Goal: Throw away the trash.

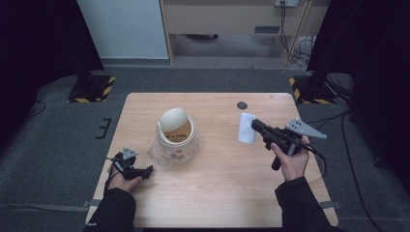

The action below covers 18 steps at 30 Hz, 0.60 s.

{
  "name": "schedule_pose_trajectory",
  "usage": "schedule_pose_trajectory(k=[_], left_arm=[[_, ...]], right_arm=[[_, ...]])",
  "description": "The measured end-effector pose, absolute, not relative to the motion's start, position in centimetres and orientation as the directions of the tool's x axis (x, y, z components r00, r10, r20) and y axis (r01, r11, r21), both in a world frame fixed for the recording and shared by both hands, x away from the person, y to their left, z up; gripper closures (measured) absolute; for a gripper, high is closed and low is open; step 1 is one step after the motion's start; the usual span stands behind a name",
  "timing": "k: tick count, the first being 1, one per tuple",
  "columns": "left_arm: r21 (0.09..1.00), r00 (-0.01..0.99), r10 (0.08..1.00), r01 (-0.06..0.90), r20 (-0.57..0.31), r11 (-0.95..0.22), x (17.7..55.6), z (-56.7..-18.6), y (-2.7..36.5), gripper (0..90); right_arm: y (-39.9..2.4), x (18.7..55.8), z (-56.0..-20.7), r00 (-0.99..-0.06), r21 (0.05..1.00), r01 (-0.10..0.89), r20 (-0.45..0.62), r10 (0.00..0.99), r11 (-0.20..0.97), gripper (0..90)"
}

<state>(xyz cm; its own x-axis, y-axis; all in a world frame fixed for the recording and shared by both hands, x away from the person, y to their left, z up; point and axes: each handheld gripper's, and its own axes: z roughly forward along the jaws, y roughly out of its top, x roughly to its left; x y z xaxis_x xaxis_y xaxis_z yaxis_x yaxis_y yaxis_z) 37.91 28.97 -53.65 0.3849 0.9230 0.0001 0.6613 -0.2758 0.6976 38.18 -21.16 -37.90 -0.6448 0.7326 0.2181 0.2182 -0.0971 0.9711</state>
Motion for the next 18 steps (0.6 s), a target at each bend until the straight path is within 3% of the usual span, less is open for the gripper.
schedule_pose_trajectory(k=[18], left_arm=[[0.697,0.385,0.923,0.661,0.0,-0.276,37.9,-53.6,29.0,0.0]], right_arm=[[-15.9,40.3,-35.2,-0.695,0.985,0.143,0.172,0.698,-0.1,87.9]])
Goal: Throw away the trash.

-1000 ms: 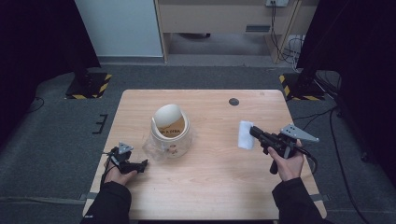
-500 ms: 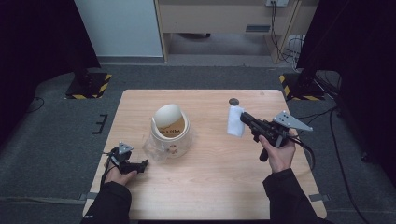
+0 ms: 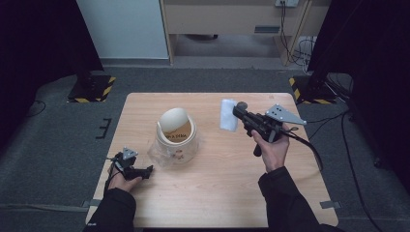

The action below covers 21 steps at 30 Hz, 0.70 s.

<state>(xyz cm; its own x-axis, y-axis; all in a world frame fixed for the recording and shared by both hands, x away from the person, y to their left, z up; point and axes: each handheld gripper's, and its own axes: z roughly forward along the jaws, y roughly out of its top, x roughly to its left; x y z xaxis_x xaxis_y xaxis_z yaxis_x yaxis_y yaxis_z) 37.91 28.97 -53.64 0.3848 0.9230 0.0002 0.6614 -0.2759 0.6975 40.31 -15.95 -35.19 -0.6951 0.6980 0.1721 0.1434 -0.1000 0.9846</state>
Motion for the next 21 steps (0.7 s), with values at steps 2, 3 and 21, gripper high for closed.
schedule_pose_trajectory(k=[2,3,21], left_arm=[[0.697,0.385,0.923,0.661,0.0,-0.276,37.9,-53.6,29.0,0.0],[0.697,0.385,0.923,0.661,0.0,-0.276,37.9,-53.6,29.0,0.0],[0.697,0.385,0.923,0.661,0.0,-0.276,37.9,-53.6,29.0,0.0]], right_arm=[[-15.3,40.5,-35.0,-0.7,0.986,0.136,0.164,0.695,-0.096,88.0],[-14.9,40.6,-35.0,-0.703,0.986,0.134,0.165,0.692,-0.099,87.9],[-10.0,41.7,-33.4,-0.753,0.994,0.087,0.111,0.649,-0.068,88.0]])
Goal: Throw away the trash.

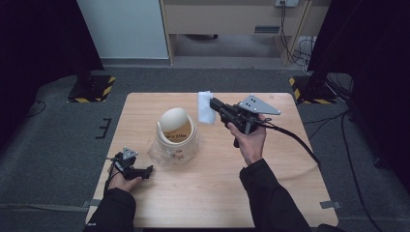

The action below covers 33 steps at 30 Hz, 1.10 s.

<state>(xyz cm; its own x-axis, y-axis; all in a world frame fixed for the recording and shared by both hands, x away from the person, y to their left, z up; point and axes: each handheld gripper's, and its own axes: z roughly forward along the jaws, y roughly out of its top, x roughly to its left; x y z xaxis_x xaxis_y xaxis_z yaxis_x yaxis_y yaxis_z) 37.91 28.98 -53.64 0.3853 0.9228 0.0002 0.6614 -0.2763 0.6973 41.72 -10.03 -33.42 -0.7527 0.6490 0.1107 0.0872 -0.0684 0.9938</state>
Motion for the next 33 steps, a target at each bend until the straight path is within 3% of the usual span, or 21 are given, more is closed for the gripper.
schedule_pose_trajectory(k=[33], left_arm=[[0.697,0.385,0.923,0.662,-0.001,-0.276,37.9,-53.6,29.0,0.0]], right_arm=[[-3.9,42.5,-39.2,-0.804,0.996,0.086,0.086,0.588,-0.028,88.2]])
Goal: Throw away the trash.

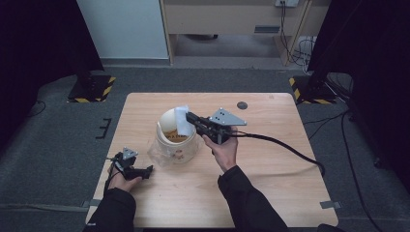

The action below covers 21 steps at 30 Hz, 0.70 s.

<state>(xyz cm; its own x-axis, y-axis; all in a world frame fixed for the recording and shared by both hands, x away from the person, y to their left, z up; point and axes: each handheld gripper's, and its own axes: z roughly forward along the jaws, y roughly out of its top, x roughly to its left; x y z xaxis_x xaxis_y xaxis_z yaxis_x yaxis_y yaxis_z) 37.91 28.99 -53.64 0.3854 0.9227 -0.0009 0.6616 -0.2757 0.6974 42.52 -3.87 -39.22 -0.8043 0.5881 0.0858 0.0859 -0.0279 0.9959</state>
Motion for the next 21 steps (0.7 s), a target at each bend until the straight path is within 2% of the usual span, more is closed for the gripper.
schedule_pose_trajectory(k=[21], left_arm=[[0.697,0.386,0.923,0.662,0.0,-0.276,37.9,-53.6,29.0,0.0]], right_arm=[[-2.3,42.3,-42.4,-0.809,0.992,0.075,0.0,0.588,0.103,88.3]])
